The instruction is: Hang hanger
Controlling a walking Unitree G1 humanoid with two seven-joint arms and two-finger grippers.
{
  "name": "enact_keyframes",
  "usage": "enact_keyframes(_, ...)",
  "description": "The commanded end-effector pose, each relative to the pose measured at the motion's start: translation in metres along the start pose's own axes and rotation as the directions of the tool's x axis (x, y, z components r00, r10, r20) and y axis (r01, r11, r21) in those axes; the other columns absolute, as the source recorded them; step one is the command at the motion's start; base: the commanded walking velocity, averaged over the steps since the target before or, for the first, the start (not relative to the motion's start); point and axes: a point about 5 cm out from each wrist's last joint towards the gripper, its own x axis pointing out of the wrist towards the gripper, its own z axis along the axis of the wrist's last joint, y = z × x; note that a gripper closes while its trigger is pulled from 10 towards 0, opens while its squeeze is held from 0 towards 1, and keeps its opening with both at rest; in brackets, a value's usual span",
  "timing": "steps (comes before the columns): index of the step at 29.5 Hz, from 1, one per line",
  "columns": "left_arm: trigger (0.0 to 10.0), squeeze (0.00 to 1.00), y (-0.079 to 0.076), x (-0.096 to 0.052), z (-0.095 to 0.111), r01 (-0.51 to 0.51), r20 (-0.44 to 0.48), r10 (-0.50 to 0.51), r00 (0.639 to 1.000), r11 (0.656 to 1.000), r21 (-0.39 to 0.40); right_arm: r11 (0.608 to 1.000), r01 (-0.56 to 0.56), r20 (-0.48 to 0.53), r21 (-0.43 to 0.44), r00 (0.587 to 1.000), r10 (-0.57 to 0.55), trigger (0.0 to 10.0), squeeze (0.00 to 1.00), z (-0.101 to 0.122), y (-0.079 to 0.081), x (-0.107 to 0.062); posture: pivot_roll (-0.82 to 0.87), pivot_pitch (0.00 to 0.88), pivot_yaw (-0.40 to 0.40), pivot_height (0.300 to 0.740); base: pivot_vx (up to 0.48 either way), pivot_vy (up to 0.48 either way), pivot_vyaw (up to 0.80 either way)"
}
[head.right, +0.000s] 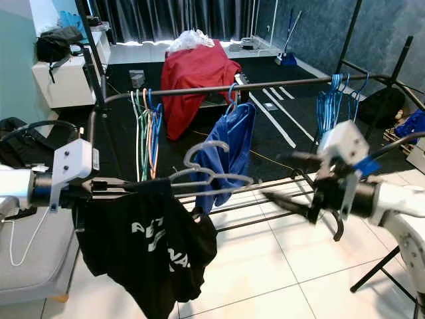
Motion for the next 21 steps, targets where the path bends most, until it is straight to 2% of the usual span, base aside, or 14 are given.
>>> enact_keyframes(1, 10.0, 0.00, 0.001, 0.004, 0.017, 0.057, 0.035, -0.059, 0.998, 0.996, 0.071, 0.996, -0.086, -0.048, 0.001, 0.995, 0.086, 10.0, 0.00, -0.007, 0.005, 0.003, -0.04, 0.000, -0.018, 0.740, 0.000, 0.000, 0.00)
enact_keyframes(10, 10.0, 0.00, -0.001, 0.014, 0.035, 0.110, 0.097, -0.121, 0.988, 0.987, 0.113, 0.977, -0.214, -0.026, 0.004, 0.976, 0.214, 10.0, 0.00, -0.001, 0.011, 0.012, -0.05, 0.000, -0.019, 0.740, 0.000, 0.000, 0.00)
enact_keyframes(14, 10.0, 0.00, -0.002, 0.015, 0.037, 0.120, 0.101, -0.132, 0.986, 0.986, 0.116, 0.975, -0.221, -0.009, 0.003, 0.975, 0.221, 10.0, 0.00, 0.001, 0.011, 0.013, -0.05, 0.000, -0.019, 0.740, 0.000, 0.000, 0.00)
enact_keyframes(21, 10.0, 0.00, -0.012, 0.020, 0.043, 0.192, 0.100, -0.207, 0.973, 0.971, 0.143, 0.969, -0.244, 0.055, 0.021, 0.968, 0.243, 10.0, 0.00, 0.005, 0.013, 0.014, -0.05, 0.000, -0.028, 0.740, 0.000, 0.000, 0.00)
